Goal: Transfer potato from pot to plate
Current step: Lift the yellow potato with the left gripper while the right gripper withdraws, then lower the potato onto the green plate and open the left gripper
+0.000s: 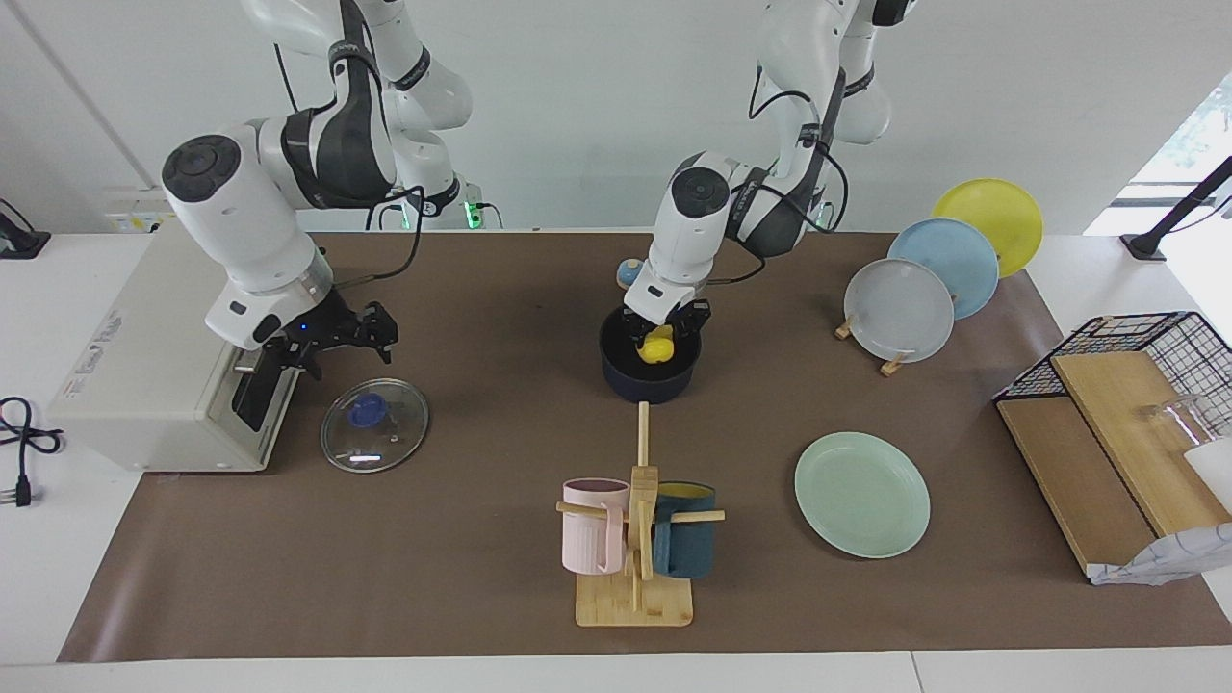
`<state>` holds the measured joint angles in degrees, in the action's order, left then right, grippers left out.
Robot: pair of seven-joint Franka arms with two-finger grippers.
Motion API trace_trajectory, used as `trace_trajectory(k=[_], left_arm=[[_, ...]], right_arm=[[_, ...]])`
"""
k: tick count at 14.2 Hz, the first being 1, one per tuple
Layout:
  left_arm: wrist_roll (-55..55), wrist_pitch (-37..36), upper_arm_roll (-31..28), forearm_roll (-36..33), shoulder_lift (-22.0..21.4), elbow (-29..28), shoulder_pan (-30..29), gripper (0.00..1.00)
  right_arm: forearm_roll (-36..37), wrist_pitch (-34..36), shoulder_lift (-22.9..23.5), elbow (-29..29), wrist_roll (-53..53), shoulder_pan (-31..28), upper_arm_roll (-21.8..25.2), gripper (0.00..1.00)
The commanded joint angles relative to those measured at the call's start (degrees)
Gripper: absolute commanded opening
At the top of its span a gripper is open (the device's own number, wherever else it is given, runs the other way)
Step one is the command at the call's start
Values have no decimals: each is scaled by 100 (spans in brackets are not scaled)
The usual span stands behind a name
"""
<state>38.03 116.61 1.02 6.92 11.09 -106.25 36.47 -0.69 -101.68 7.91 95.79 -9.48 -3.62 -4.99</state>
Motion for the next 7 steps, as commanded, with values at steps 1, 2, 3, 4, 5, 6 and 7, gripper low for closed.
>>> trace_trajectory(k=[1,2,3,4,5,6,7], left_arm=[[-381,-1164,-5,117,42,1156,-621,0],[-723,-1349,-14,117,95,1368,-928,0],[-1127,-1447,4,108,174,1492,-1384,0],[-1592,-1483,12,117,322,1702,-1815,0],[-2023,-1501,12,108,541,2018,-2158,0],[-2323,-1527,12,82,805,2325,-2466,0],[-2483,-1475,-5,82,1103,2633,-2635,0]], right_arm=[[437,813,-70,-560,367,-16,-46,100],[447,1069,-192,-562,533,71,-46,100],[360,1254,-420,-501,866,63,-29,100],[351,1360,-579,-396,1261,98,-37,100],[351,1440,-693,-247,1465,238,-37,100],[342,1432,-755,-141,1501,352,-37,100],[350,1432,-747,-157,1493,362,-37,100]])
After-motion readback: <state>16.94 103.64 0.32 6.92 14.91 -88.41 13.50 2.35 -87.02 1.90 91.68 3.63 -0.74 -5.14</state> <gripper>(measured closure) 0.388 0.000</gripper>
